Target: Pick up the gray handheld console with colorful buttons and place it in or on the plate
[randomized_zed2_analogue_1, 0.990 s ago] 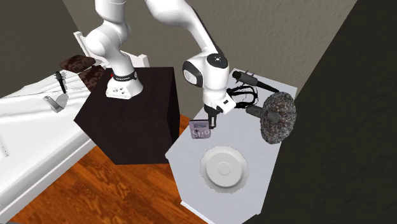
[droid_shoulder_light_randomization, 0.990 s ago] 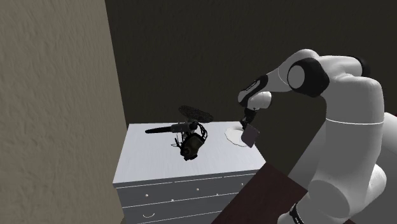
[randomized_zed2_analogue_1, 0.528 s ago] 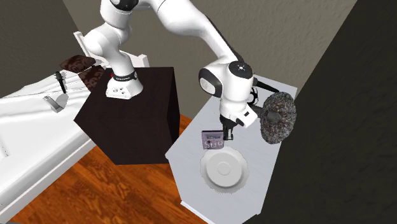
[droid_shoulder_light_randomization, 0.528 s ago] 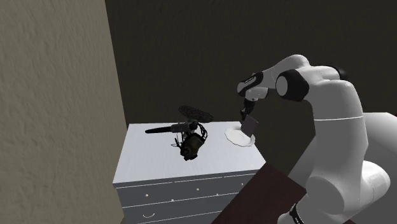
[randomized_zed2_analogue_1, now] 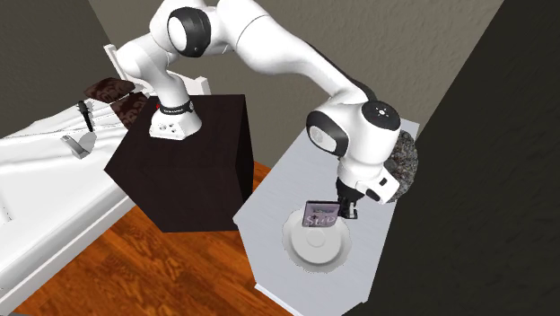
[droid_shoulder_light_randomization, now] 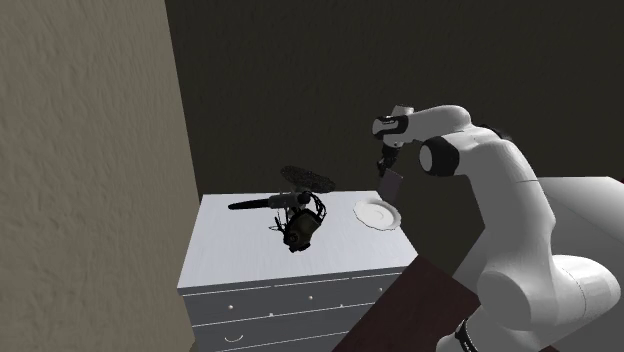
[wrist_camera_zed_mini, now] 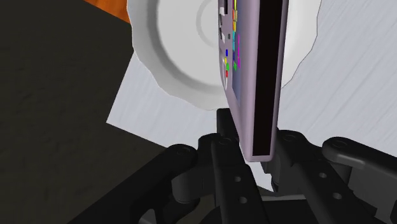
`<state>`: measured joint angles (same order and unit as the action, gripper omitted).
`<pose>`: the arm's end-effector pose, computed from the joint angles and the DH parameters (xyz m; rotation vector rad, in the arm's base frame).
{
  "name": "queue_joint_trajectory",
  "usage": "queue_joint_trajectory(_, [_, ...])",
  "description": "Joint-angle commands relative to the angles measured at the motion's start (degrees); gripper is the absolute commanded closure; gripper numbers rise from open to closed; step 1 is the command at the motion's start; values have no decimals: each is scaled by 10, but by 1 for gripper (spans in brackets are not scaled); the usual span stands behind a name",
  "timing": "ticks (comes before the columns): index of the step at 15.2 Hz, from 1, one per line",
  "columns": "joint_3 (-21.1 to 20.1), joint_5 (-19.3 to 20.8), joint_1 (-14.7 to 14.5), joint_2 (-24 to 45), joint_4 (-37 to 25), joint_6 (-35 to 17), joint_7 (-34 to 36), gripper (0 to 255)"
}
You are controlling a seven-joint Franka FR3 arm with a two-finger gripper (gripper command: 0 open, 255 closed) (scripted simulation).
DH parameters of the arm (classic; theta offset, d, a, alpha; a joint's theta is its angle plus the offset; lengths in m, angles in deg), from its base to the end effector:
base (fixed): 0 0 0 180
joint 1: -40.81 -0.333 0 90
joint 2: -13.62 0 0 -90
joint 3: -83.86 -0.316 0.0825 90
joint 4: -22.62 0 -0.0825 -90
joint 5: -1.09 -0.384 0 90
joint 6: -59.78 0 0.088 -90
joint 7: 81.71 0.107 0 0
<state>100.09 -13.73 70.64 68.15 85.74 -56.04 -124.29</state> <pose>0.5928 -0.4927 0.2497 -3.1386 0.0932 -0.0036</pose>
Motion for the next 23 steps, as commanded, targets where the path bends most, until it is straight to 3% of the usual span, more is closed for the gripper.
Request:
queue_joint_trajectory(1, [-2,-1,4,16,-20,3,1,255])
queue_joint_trajectory(23, [-16,-13,13,113,-47,-67,-2,255])
